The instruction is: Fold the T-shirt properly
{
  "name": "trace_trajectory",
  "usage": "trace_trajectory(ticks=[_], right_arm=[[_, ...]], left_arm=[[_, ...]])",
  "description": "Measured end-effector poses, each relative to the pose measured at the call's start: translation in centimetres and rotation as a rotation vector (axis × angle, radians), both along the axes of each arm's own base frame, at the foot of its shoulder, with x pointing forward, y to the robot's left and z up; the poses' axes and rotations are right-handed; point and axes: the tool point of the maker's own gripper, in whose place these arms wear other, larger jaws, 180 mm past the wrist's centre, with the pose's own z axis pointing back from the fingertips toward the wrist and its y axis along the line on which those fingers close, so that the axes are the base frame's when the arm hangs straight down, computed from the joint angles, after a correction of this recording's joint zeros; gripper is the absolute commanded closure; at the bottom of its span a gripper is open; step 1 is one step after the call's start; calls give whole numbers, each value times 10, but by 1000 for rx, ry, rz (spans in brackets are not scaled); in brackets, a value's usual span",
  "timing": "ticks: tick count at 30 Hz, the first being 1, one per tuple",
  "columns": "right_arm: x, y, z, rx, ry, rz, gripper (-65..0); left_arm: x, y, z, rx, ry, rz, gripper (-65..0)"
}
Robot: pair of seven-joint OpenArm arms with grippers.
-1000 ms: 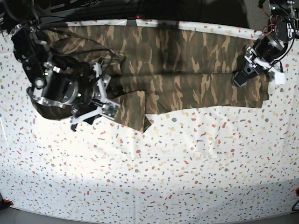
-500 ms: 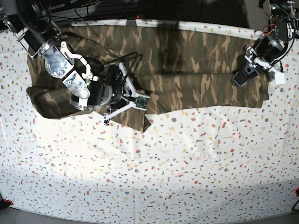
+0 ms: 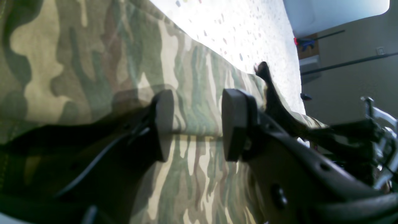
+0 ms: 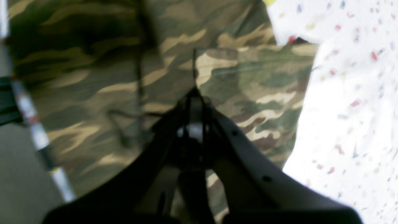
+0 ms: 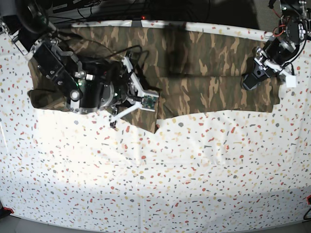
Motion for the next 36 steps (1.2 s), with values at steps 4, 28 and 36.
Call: trace_trajectory(ticks=[4, 28, 36], right_arm=[[-38, -11, 8, 15, 84, 53, 0], [-161, -79, 67, 69, 425, -24, 0], [-171, -80, 74, 126, 484, -66, 0]], left_arm=[[0, 0, 0, 1, 1, 0, -252], [-2, -15, -7, -15, 5, 7, -252], [-1, -20, -5, -42, -6, 24, -252]])
